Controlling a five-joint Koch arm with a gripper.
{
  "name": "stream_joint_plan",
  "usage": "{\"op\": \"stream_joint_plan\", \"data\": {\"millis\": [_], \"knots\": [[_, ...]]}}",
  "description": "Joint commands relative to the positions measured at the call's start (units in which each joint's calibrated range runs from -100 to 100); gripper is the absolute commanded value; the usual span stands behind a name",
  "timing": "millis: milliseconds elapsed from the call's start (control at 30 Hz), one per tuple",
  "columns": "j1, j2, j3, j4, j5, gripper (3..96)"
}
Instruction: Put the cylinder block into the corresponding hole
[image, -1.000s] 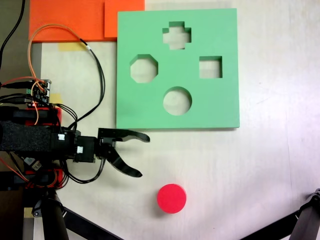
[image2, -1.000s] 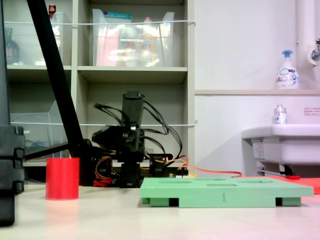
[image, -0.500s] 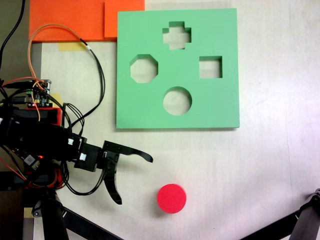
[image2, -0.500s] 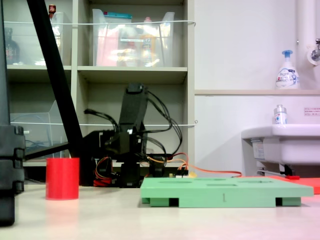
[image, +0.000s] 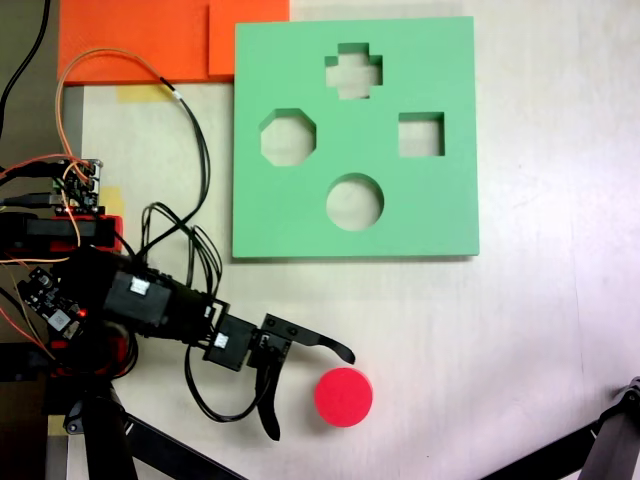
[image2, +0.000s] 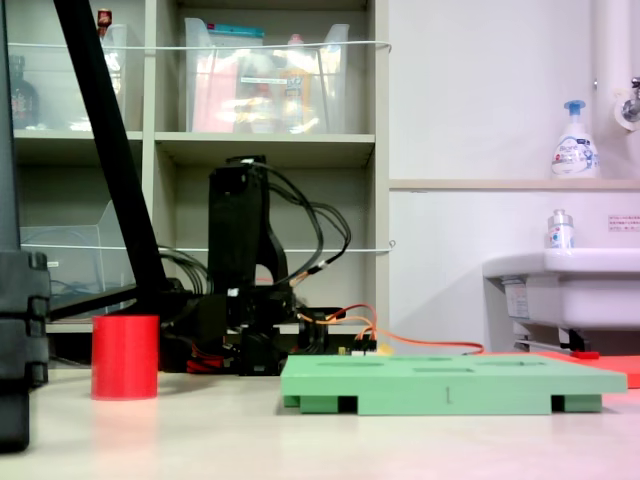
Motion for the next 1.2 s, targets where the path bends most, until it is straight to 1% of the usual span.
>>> {"op": "stream_joint_plan", "data": {"millis": [33,267,300,400,533,600,733,1000,1033,1100,1200], "knots": [[-0.44,5.73,5.02,6.17,0.44,88.9],[-0.88,14.11,13.40,6.17,0.44,88.5],[-0.93,15.37,14.30,6.17,0.49,86.8],[-1.03,15.79,14.69,6.17,0.49,78.1],[-1.03,15.65,14.50,6.17,0.49,63.4],[-0.93,15.65,14.50,6.17,0.49,54.0],[-0.93,15.09,13.70,6.17,0.44,43.2],[-0.93,11.18,12.00,6.17,0.39,40.8],[-0.88,8.39,11.01,6.17,0.39,38.3],[-0.59,3.50,10.11,6.17,0.44,36.2],[0.34,-7.53,9.41,3.76,0.44,36.2]]}}
